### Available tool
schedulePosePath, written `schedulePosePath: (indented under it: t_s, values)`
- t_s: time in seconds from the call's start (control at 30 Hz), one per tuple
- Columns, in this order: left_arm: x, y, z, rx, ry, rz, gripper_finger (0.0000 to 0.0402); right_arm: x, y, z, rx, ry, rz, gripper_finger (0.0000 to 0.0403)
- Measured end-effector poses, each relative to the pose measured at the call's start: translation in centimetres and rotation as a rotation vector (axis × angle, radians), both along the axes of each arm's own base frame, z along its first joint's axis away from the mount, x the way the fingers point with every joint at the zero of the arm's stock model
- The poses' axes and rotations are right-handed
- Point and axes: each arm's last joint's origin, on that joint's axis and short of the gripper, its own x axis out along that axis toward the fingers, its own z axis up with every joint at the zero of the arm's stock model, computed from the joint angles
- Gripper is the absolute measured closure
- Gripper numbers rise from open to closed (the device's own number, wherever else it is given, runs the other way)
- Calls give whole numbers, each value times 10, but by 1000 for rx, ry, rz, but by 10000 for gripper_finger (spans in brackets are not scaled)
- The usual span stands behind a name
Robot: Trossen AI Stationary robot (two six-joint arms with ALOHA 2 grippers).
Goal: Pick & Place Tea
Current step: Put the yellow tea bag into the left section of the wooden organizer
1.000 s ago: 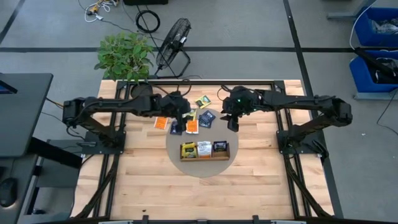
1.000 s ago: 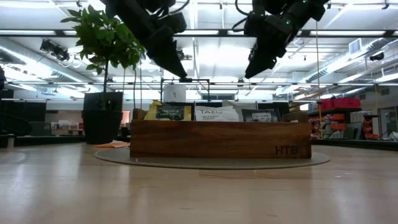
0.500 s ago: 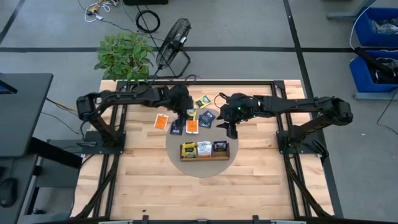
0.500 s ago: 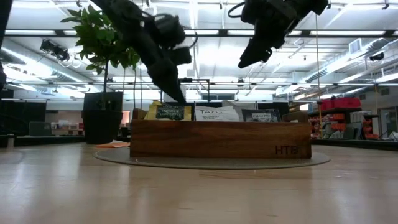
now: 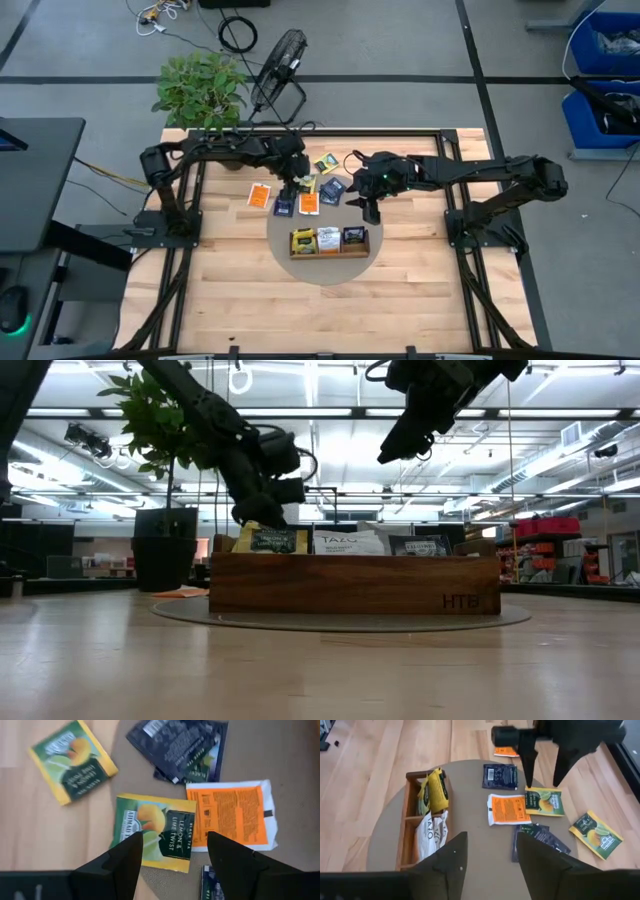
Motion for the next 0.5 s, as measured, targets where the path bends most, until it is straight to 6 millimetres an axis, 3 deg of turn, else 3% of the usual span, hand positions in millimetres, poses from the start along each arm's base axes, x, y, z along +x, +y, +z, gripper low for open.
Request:
schedulePosePath:
  t_s: [0.3, 0.5]
  values:
    - [24, 13, -6, 17, 49, -40, 175, 1, 0, 1, 0, -13, 3, 224]
    - [26, 25, -4, 14, 114, -72, 175, 1, 2, 0, 1, -6, 8, 224]
